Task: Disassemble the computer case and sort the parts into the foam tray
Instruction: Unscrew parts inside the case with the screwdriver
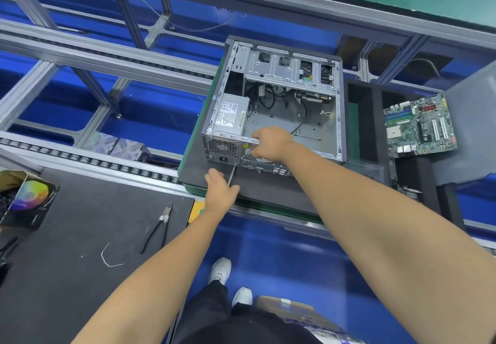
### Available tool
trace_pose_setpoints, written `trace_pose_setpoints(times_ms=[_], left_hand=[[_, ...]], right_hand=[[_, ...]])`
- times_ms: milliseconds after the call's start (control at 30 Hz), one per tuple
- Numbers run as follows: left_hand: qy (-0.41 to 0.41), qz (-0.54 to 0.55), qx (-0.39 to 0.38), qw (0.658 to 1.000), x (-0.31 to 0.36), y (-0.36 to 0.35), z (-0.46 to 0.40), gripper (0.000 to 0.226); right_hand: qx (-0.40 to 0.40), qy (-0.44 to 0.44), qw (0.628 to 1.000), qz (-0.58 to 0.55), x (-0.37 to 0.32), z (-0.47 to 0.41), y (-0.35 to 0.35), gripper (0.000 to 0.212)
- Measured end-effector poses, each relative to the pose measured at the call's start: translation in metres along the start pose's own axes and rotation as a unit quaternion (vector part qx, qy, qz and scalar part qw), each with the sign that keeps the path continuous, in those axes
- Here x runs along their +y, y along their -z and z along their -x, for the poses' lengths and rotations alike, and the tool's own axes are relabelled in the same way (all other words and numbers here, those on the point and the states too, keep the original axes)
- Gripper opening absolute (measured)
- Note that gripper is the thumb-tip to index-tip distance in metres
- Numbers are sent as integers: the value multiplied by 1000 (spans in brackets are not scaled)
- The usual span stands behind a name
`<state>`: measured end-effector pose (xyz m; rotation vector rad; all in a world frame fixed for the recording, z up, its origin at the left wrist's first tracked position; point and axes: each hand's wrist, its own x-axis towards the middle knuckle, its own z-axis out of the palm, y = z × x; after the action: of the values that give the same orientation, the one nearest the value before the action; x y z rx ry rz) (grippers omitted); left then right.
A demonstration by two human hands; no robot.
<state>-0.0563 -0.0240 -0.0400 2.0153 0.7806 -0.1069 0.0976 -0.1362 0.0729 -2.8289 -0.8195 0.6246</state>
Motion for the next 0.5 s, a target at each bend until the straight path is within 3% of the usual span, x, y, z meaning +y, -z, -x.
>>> trace_pose_setpoints(times_ms=[200, 333, 500], left_hand=[[-15, -20, -70, 997, -11, 2, -5, 43], [-20, -10, -47, 999, -25, 9, -1, 39], [-37, -169, 31, 984, -28, 3, 15, 40]], right_hand=[[-1, 0, 1000, -3, 0, 1, -1, 42], [4, 0, 1000, -10, 0, 1, -2, 48], [4, -1, 1000, -10, -1, 1, -3, 49]])
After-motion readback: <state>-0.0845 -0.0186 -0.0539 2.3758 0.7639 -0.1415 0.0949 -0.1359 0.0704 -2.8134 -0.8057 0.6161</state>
